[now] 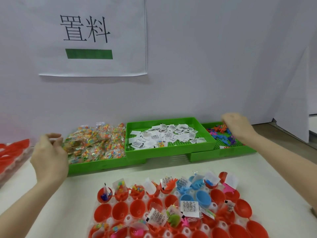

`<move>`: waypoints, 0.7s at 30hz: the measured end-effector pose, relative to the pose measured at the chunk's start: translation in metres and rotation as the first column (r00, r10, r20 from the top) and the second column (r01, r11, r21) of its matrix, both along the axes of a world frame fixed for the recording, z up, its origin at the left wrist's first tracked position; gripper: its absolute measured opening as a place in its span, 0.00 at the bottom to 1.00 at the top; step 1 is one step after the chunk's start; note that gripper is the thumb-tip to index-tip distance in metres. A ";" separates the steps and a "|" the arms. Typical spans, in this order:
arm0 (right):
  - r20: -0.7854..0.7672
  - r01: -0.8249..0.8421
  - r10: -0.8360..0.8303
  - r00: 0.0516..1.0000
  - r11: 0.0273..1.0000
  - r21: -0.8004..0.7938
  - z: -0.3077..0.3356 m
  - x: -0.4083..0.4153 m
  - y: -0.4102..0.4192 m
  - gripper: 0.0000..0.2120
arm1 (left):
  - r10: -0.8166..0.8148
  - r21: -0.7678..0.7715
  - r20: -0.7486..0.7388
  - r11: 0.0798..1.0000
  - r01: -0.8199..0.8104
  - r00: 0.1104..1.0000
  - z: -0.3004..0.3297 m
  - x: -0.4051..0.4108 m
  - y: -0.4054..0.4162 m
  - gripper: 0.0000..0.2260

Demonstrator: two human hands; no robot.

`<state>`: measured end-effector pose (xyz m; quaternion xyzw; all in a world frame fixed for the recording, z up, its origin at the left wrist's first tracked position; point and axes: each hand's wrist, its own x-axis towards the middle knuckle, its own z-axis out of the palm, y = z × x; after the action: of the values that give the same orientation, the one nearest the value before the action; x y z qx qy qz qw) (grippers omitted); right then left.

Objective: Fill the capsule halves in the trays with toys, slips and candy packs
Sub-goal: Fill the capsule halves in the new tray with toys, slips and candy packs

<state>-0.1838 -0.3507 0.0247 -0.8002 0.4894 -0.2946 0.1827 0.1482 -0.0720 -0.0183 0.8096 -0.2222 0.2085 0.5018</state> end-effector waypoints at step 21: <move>-0.375 -0.218 0.208 0.903 0.976 0.017 -0.008 0.068 0.046 0.07 | -0.605 -0.621 -0.217 0.691 0.369 0.766 0.050 -0.123 0.043 0.07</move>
<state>-0.1160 -0.3044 0.0169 -0.8926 0.4210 -0.1211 0.1069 0.0250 -0.0287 0.0321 0.5656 -0.2558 -0.0546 0.7821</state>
